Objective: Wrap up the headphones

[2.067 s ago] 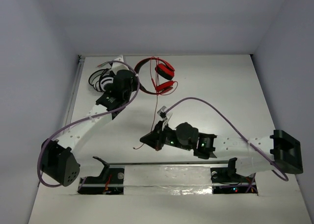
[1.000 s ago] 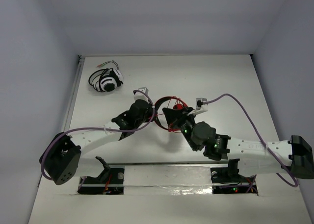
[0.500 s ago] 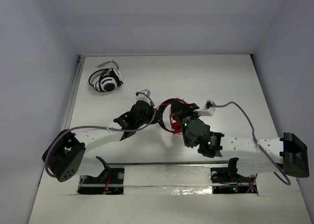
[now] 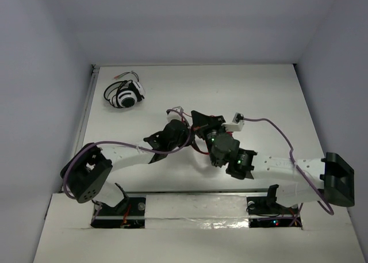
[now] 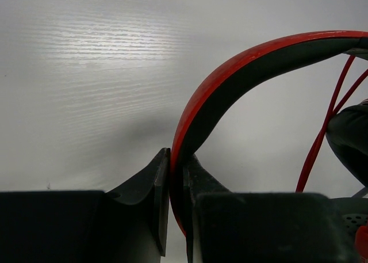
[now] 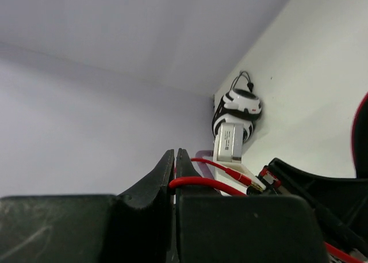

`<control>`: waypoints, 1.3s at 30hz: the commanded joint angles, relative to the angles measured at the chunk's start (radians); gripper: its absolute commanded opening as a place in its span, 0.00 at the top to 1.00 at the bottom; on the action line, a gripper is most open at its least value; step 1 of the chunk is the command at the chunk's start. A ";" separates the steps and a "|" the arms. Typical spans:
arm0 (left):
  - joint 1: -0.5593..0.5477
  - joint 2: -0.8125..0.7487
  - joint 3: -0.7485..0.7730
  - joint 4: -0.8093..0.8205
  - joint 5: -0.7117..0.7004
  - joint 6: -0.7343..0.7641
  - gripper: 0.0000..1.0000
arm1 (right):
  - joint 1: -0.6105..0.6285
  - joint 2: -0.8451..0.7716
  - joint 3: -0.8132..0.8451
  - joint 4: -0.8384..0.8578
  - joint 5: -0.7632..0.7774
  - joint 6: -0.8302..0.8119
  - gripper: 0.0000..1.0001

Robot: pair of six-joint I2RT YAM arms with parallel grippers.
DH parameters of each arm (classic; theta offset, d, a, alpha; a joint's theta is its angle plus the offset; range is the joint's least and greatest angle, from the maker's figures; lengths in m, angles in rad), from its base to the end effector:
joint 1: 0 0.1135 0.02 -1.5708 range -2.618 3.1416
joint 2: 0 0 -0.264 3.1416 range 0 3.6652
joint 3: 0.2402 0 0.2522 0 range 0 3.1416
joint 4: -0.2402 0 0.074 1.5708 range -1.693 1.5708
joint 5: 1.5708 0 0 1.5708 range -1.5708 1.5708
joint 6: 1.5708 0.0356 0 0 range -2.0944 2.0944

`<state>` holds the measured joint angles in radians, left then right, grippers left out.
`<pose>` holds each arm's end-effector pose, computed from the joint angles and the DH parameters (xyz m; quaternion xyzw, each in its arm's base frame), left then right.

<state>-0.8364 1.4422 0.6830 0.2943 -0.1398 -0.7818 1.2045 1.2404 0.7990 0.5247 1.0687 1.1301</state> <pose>0.2066 -0.2214 0.2012 -0.0135 0.8496 -0.3381 0.4046 0.1267 0.2430 0.3204 0.3529 0.5962 0.4471 0.5658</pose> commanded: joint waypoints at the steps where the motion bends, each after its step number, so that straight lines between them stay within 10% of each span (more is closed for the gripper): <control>1: -0.056 -0.057 0.036 0.052 -0.101 0.068 1.00 | -0.005 0.039 0.072 0.040 -0.047 0.060 1.00; 31: -0.076 -0.097 0.154 -0.272 -0.058 0.283 1.00 | -0.281 0.062 0.108 -0.284 -0.107 0.186 0.85; 39: -0.076 -0.132 0.271 -0.412 -0.020 0.338 1.00 | -0.364 0.040 0.028 -0.336 -0.151 0.192 0.63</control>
<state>-0.9062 1.3785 0.8867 -0.0982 -0.2100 -0.4675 0.8749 1.2991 0.8383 0.2150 0.9199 1.3220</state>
